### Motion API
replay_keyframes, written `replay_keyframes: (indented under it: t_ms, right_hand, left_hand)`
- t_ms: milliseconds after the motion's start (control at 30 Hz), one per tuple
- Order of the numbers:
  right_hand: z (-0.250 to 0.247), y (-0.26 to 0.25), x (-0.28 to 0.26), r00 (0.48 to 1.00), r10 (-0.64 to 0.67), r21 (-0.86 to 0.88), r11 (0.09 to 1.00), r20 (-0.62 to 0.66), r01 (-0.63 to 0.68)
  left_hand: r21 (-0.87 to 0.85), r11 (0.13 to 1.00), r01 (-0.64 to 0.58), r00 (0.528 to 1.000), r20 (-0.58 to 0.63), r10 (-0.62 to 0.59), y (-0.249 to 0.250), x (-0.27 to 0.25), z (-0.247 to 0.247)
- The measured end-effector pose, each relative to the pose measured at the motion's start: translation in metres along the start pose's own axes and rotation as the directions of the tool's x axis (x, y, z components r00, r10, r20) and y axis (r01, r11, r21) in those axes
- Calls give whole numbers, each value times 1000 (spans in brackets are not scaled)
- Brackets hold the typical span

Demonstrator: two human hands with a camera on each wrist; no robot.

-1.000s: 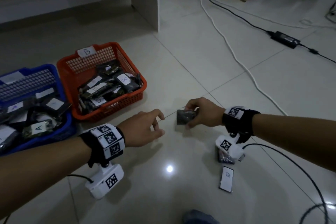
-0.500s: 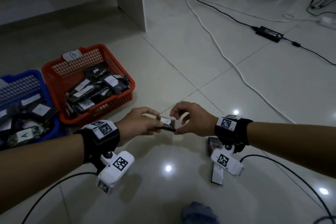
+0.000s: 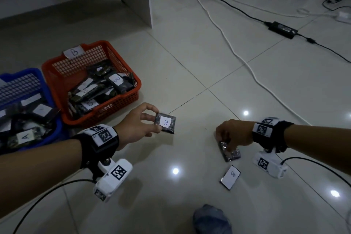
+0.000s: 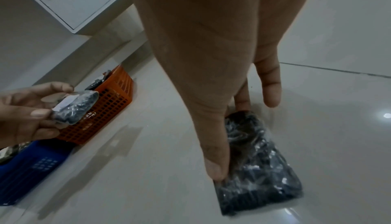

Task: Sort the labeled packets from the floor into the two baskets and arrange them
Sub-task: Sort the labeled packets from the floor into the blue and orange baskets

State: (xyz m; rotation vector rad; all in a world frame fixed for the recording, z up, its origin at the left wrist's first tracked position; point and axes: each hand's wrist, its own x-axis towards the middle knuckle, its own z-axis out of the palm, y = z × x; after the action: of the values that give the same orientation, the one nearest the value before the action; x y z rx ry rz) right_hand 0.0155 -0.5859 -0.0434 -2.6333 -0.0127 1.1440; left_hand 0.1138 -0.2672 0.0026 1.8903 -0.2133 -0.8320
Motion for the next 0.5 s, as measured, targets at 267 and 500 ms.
replay_keyframes:
  t_ms: [267, 500]
  right_hand:
    - [-13, -38, 15, 984, -19, 464, 880, -179, 101]
    - [-26, -103, 28, 988, -153, 936, 352, 36, 21]
  left_hand:
    - [-59, 994, 90, 996, -3, -90, -1, 0, -7]
    - [-105, 990, 99, 988, -104, -110, -14, -20, -29]
